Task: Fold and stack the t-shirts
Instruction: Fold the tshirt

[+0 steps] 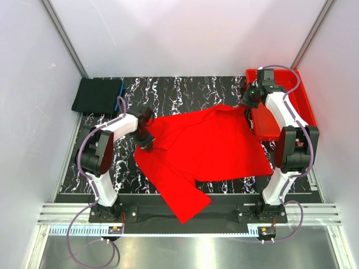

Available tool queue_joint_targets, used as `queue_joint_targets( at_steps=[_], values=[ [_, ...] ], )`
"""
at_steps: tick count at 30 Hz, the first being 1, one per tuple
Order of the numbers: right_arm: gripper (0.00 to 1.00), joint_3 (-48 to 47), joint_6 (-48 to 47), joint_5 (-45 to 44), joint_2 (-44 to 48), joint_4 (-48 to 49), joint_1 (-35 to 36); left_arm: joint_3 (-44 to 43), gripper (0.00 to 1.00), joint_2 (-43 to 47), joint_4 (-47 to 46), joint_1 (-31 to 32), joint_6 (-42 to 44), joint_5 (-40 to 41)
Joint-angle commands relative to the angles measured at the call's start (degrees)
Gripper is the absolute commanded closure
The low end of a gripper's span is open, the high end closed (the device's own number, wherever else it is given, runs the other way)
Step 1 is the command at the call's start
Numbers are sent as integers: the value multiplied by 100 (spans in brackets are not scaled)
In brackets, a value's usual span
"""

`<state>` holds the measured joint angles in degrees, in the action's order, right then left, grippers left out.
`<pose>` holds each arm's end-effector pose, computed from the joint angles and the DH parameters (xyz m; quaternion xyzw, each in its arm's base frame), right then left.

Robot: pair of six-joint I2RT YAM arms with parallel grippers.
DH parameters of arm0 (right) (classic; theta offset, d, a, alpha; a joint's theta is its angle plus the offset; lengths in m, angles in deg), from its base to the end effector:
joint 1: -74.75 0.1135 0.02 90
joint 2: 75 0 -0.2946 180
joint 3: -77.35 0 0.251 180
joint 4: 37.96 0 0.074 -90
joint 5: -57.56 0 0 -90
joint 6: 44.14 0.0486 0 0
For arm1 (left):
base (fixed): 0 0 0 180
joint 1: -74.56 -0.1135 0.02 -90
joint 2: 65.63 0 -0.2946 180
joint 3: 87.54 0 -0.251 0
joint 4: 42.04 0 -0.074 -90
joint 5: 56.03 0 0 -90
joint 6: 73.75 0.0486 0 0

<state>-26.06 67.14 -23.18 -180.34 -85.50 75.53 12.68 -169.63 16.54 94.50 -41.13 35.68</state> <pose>0.4279 0.0136 0.2964 0.1389 0.9251 0.1404 0.3244 0.3159 -0.1131 0.1748 -0.3212 0.9448 -0.0276 0.0583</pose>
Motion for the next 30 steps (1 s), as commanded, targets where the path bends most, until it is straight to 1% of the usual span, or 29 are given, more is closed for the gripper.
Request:
queue_joint_targets(
  at_steps=[1,5,8,13,16,17,20,21,24,25,28,30],
  values=[
    [100,-279,69,191,-83,-3,238,-215,100,-497,437,-534,560,1092],
    [100,-586,174,278,-320,-65,291,-620,100,-524,596,-929,781,1314],
    [100,-753,184,287,-426,-153,309,-1050,100,-664,771,-1115,992,1568],
    [100,-964,140,217,-514,-320,318,-1805,100,-796,930,-1186,1554,1938],
    [100,-1245,52,156,-645,-434,318,-1869,100,-613,878,-1160,1879,1850],
    [100,-1333,17,138,-759,-521,318,-1834,100,-516,773,-1133,1958,1798],
    [100,-1719,-132,76,-1005,-671,309,-1544,100,133,457,-1002,2275,1333],
    [100,-1842,-176,59,-1076,-698,309,-1474,100,466,421,-958,2276,1114],
    [100,-2387,-238,6,-1357,-900,309,-1254,100,995,227,-773,2214,665],
    [100,-2632,-256,50,-1419,-944,309,-1219,100,1362,157,-694,2197,620],
    [100,-2950,-264,103,-1542,-1049,309,-1200,100,1952,87,-589,2091,584],
    [100,-3082,-299,120,-1612,-1102,309,-1244,100,2182,95,-562,2074,610]
  ],
)
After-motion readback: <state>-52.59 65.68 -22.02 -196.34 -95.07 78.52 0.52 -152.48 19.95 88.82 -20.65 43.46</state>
